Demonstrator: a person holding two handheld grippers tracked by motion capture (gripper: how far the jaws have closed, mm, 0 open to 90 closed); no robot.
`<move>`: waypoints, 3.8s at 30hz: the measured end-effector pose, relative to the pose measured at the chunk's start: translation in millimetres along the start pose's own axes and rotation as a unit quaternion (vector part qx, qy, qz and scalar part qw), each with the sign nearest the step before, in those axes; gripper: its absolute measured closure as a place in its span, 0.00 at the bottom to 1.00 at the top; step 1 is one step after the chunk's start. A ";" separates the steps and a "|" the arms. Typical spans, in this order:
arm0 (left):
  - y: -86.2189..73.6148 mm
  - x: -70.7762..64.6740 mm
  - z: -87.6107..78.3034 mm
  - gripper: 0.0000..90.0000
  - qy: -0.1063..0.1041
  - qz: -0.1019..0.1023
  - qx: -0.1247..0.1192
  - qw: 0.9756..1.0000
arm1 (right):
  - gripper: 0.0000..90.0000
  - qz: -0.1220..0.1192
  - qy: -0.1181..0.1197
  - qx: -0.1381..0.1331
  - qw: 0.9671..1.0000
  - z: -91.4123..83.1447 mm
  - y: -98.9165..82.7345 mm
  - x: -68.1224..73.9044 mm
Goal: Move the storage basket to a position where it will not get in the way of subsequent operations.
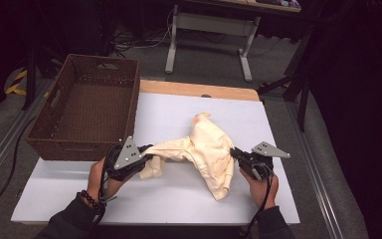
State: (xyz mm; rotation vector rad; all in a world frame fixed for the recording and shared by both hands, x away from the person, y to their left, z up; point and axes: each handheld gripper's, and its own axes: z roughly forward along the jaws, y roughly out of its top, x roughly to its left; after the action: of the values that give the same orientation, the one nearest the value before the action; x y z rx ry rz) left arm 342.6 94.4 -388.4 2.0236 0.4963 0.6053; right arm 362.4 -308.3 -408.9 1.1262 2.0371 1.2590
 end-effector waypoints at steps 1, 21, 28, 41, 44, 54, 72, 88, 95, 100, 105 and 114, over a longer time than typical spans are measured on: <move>0.4 -1.9 1.1 0.85 -0.012 -0.002 -0.004 1.000 | 0.96 0.002 -0.001 0.002 1.000 0.0 -0.7 -1.4; 3.2 -30.8 13.2 0.44 -0.135 -0.008 0.009 0.991 | 0.95 0.001 -0.058 0.067 0.996 -2.4 -21.7 -26.2; 4.8 -21.3 8.1 0.38 -0.126 -0.027 -0.007 0.992 | 0.92 0.004 -0.054 0.081 0.995 2.9 -24.9 -30.4; 3.2 -14.3 68.7 0.40 -0.121 -0.043 0.054 0.990 | 0.61 -0.028 0.008 0.049 0.998 25.8 15.3 -15.7; 2.5 -13.1 91.5 0.40 -0.123 -0.047 0.075 0.988 | 0.57 -0.040 0.013 0.073 0.996 45.9 24.2 -14.8; -5.5 -8.6 123.0 0.45 -0.142 -0.070 0.120 0.980 | 0.53 -0.030 0.036 0.140 0.989 86.2 42.5 -27.2; -11.5 -14.1 106.2 0.91 -0.115 -0.056 0.116 0.985 | 0.95 -0.042 0.043 0.164 0.985 92.0 49.0 -20.6; -27.1 8.0 38.8 0.91 -0.071 -0.073 0.098 0.990 | 0.98 -0.039 0.024 0.095 0.994 69.1 66.6 -11.1; -32.4 -3.9 32.3 0.90 -0.084 -0.069 0.091 0.990 | 0.98 -0.007 0.011 0.108 0.994 61.4 52.2 -26.7; -36.3 -8.4 34.9 0.90 -0.092 -0.065 0.085 0.990 | 0.98 0.007 0.016 0.113 0.993 58.9 33.5 -32.5; -38.8 -10.2 37.1 0.90 -0.092 -0.056 0.088 0.990 | 0.97 -0.001 0.016 0.088 0.996 54.5 20.7 -28.7; -42.0 -11.4 36.6 0.89 -0.091 -0.050 0.086 0.991 | 0.88 -0.007 0.014 0.033 0.999 36.7 16.2 -21.5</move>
State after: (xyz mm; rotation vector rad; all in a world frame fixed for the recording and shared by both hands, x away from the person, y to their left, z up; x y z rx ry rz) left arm 350.9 83.7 -443.6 2.1772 0.5516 0.3228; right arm 407.7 -304.7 -411.5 1.1270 2.1177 1.2152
